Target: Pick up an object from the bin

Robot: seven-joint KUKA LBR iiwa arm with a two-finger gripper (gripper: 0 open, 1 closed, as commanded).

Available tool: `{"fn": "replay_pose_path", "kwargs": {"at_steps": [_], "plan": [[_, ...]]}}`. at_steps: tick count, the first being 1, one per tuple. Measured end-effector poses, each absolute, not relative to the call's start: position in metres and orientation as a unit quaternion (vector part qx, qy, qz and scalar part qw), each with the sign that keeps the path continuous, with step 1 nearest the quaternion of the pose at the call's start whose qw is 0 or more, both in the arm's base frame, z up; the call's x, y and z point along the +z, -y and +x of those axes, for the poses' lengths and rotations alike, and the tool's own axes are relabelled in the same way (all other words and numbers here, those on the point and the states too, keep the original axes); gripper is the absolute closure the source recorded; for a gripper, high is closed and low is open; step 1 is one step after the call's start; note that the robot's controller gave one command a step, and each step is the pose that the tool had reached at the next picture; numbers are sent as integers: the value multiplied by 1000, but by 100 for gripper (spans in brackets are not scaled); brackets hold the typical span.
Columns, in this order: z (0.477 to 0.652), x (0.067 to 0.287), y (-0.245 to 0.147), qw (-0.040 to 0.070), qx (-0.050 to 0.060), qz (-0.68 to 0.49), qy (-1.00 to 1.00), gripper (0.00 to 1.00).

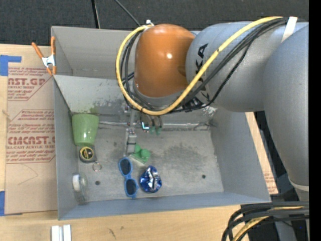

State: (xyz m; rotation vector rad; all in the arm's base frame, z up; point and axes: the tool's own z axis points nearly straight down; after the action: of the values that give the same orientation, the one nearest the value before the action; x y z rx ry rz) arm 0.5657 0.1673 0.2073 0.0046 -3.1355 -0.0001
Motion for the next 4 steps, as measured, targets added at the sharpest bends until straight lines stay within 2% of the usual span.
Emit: {"fn": "replay_pose_path", "kwargs": {"at_steps": [1, 2, 3, 4], "plan": [[516, 68, -125, -3, -1, 60, 998, 0], [499, 71, -60, -2, 0, 136, 991, 0], [511, 70, -52, -1, 0, 270, 963, 0], [488, 82, -109, -2, -1, 310, 951, 0]]}}
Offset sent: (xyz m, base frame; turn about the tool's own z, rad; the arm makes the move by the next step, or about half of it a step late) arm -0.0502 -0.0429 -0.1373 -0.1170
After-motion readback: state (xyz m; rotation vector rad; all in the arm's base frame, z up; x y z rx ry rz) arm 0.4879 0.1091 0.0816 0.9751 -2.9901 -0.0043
